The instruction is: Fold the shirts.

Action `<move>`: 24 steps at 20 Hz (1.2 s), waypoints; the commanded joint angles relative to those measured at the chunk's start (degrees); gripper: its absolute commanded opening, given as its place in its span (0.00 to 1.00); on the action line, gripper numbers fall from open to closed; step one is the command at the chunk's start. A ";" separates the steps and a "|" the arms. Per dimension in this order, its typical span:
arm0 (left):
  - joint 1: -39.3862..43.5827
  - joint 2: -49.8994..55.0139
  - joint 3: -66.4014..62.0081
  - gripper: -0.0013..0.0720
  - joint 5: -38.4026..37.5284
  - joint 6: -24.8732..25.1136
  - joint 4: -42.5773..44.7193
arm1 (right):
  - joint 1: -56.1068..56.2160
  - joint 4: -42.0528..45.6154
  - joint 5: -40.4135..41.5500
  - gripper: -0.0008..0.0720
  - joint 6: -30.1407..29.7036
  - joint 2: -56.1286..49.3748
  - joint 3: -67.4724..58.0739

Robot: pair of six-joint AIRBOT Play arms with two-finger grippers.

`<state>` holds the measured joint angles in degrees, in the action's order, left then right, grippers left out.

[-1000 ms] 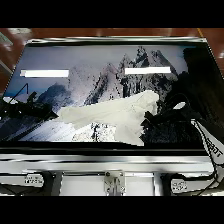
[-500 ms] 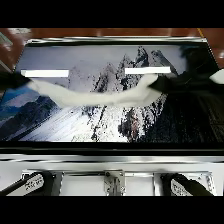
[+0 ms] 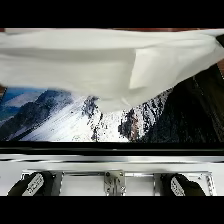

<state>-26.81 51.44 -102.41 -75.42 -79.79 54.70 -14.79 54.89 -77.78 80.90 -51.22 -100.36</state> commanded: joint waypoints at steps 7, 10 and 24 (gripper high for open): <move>0.04 -12.68 -1.29 0.07 9.86 -1.70 -3.65 | -0.70 3.96 6.73 0.09 -3.58 9.81 -1.38; 0.04 -17.57 -1.29 0.07 11.72 -1.88 -1.27 | -0.70 10.08 9.62 0.09 -3.54 14.43 -1.38; 0.04 -19.56 10.82 0.07 -11.41 -8.31 11.37 | -0.70 19.04 -15.08 0.09 3.74 6.16 0.02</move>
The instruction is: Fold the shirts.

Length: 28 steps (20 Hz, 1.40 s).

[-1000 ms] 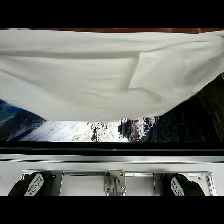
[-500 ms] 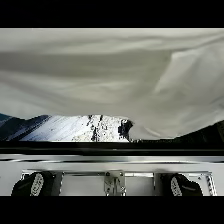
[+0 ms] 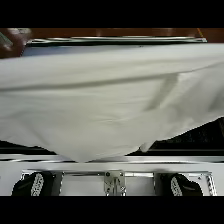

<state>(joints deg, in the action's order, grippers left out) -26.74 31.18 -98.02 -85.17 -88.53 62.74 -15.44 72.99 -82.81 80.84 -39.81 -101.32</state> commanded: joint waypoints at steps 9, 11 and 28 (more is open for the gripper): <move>0.00 27.21 26.16 0.07 16.15 8.92 -9.57 | 1.88 -16.55 16.20 0.09 3.48 -36.41 17.88; 0.07 33.97 26.12 0.07 23.32 10.45 -19.93 | 4.15 -23.12 28.28 0.09 3.06 -43.28 17.88; 2.82 61.42 19.45 0.72 6.14 2.29 -5.79 | 3.91 -14.01 23.26 0.82 2.49 -51.17 16.09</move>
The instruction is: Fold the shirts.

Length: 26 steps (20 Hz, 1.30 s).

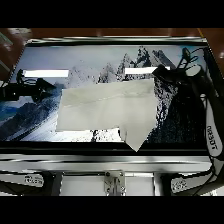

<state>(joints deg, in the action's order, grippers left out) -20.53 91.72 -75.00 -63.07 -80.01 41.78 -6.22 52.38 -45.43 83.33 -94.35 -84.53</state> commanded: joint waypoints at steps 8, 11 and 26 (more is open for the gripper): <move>-8.76 -2.23 10.67 0.98 -23.12 -1.60 22.80 | -20.74 13.11 -45.94 0.82 -1.60 5.16 8.61; -6.56 -2.08 17.57 0.98 -15.96 -1.42 21.53 | -20.46 8.81 -41.70 0.82 -1.73 5.16 11.58; 1.29 -0.28 22.03 0.13 -3.93 0.81 11.74 | -20.46 5.97 -43.36 0.82 -1.88 5.16 11.63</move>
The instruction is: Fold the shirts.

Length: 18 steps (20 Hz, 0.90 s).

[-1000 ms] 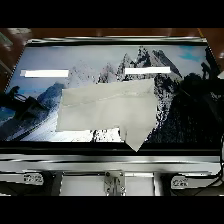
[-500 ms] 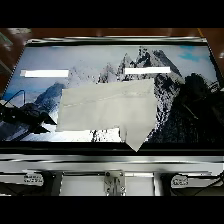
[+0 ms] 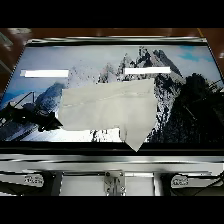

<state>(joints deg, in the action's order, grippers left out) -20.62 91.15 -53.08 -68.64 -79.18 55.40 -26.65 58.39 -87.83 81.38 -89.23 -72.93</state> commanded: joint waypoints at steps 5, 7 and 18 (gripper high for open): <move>1.73 -0.63 0.09 0.07 2.01 0.55 -1.88 | 4.02 5.20 0.02 0.82 -0.50 0.04 2.89; 1.73 -1.49 0.09 0.07 1.90 1.70 -1.88 | 6.73 3.21 4.70 0.82 -1.36 0.00 6.80; 1.73 -1.97 -0.07 0.07 -0.02 3.74 -1.90 | 10.82 -3.52 20.26 0.81 -3.02 -0.02 19.87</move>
<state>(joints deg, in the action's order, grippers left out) -18.92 89.25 -53.08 -68.42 -76.82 53.54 -16.08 57.34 -72.29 78.50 -89.23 -55.59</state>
